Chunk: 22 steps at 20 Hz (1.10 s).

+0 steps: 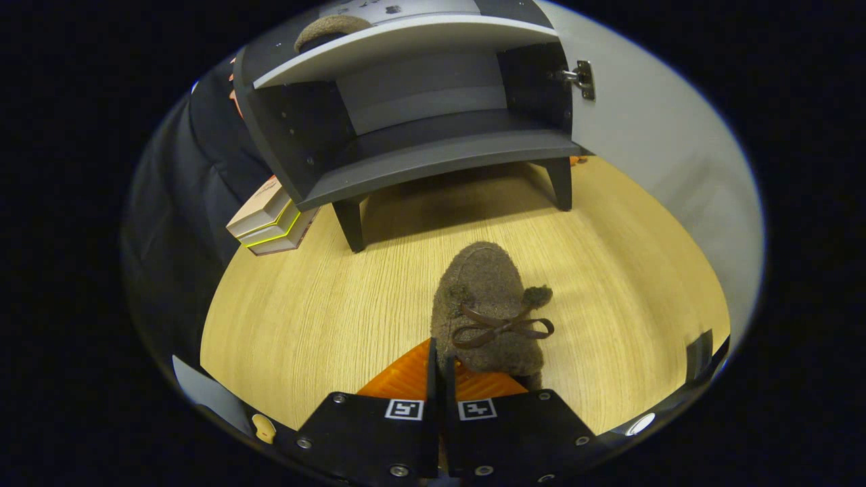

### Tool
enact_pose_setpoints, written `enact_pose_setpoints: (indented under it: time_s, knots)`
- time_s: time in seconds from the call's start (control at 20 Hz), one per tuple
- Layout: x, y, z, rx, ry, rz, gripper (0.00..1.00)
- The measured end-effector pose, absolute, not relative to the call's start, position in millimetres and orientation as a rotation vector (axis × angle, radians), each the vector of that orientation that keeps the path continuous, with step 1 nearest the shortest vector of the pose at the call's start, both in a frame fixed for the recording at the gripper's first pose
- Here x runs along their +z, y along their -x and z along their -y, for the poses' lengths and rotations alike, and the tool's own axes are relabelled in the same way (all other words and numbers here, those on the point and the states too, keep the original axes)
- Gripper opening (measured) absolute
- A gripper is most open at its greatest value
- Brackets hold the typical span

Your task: Open the shoe cabinet door, grab the shoes and put them into the shoe cabinet, then close the shoe cabinet door.

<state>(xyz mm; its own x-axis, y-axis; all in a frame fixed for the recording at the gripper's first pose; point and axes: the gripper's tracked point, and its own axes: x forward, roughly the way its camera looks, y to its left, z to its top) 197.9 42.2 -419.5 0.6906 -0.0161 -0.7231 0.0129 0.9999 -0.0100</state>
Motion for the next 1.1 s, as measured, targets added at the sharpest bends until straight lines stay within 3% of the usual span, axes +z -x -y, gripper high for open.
enact_pose_setpoints:
  time_s: [0.45, 1.1]
  knots:
    - [-312.7, -187.9, -40.8, -0.009, 0.066, -0.676, 0.05]
    - [-178.7, -249.5, -64.1, 0.040, 0.103, -0.463, 0.05]
